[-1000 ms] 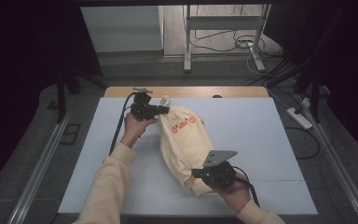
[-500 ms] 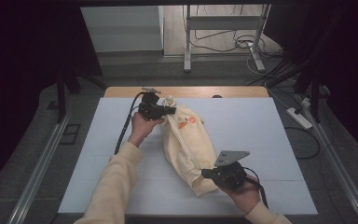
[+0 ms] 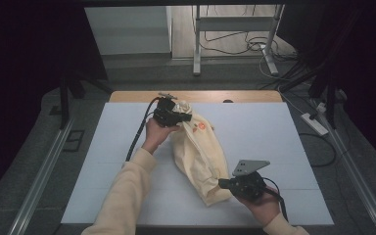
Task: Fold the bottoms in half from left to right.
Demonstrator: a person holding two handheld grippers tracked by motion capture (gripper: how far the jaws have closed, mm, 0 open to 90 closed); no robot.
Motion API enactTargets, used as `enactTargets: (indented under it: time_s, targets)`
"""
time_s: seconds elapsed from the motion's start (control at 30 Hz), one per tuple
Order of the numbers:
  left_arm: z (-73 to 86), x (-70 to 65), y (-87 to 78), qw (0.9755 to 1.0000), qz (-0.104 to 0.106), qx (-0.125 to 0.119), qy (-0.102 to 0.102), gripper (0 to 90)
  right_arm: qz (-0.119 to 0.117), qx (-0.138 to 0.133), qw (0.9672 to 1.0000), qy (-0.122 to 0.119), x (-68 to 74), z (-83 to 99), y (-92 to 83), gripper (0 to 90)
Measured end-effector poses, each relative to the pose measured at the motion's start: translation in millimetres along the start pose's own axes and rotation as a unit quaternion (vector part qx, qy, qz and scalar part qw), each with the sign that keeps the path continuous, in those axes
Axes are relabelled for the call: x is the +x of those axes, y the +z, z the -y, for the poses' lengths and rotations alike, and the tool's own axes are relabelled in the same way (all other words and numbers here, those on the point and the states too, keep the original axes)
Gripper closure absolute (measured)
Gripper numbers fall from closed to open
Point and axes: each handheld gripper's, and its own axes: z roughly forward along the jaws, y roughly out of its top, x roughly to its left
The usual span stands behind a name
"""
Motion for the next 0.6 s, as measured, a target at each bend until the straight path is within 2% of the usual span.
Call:
enactTargets:
  time_s: [0.6]
  targets:
    - [-1.6, -1.3, 25.8, 0.9999, 0.001, 0.013, 0.006, 81.7, 0.022, 0.011, 0.9992, 0.031, -11.5, 16.7, -6.0, 88.7]
